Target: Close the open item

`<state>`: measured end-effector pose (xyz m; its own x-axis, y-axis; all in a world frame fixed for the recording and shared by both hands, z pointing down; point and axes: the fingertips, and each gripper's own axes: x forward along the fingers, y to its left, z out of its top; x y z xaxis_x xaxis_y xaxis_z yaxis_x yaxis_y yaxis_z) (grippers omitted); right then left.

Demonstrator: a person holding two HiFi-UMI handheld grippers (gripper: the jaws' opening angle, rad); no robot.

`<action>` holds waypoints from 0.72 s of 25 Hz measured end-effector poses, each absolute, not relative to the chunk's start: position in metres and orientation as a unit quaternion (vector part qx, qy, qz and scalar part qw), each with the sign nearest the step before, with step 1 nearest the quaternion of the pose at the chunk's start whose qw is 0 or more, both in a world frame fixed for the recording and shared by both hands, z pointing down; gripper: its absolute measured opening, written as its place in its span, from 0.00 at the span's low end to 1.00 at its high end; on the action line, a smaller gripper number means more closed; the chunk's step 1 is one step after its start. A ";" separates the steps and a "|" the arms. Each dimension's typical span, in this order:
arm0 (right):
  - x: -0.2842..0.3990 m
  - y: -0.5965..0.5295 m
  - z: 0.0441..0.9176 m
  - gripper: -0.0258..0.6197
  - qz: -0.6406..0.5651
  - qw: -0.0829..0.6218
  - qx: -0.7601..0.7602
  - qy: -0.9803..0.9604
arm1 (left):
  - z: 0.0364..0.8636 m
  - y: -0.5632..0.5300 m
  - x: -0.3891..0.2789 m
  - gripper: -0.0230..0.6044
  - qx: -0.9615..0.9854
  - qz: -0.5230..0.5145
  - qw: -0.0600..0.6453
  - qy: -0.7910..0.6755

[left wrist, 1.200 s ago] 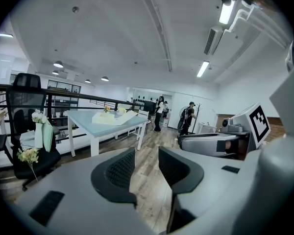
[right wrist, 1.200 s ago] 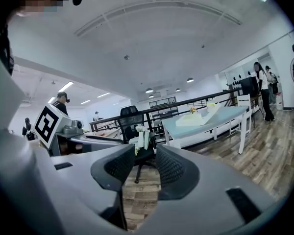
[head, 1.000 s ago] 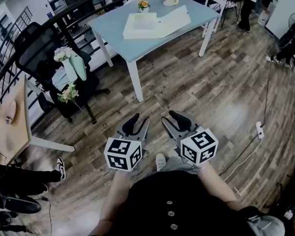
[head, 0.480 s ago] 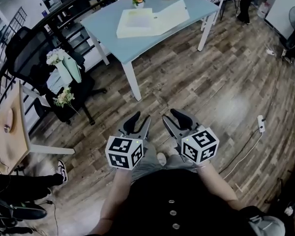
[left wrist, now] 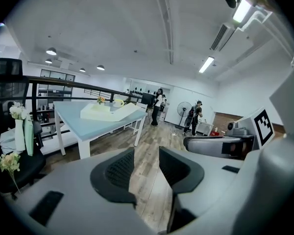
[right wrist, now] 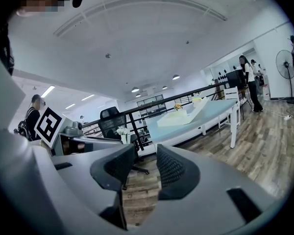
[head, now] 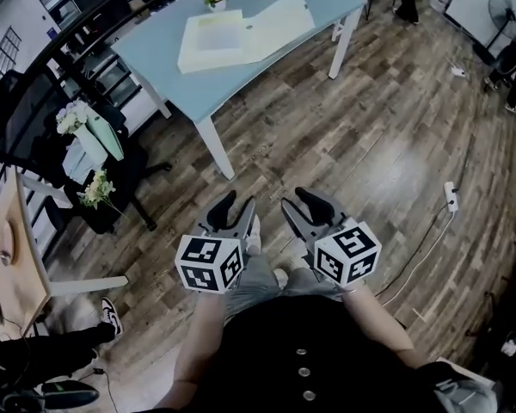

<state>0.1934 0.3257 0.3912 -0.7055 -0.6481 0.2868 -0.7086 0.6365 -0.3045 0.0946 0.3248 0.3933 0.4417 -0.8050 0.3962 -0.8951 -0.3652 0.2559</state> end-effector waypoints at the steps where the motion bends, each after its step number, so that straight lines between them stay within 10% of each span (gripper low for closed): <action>1: 0.192 0.318 0.393 0.27 0.201 0.077 0.379 -0.900 | 0.394 0.317 0.093 0.29 0.822 0.099 0.224 -0.515; 18: 0.136 0.154 0.382 0.27 0.196 0.062 0.439 -0.875 | 0.376 0.147 0.020 0.29 0.847 0.098 0.208 -0.480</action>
<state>0.1365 0.1538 0.3822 -0.6075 -0.7436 0.2795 -0.7918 0.5383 -0.2886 0.0200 0.1469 0.3763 0.5207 -0.7716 0.3654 -0.8531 -0.4535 0.2581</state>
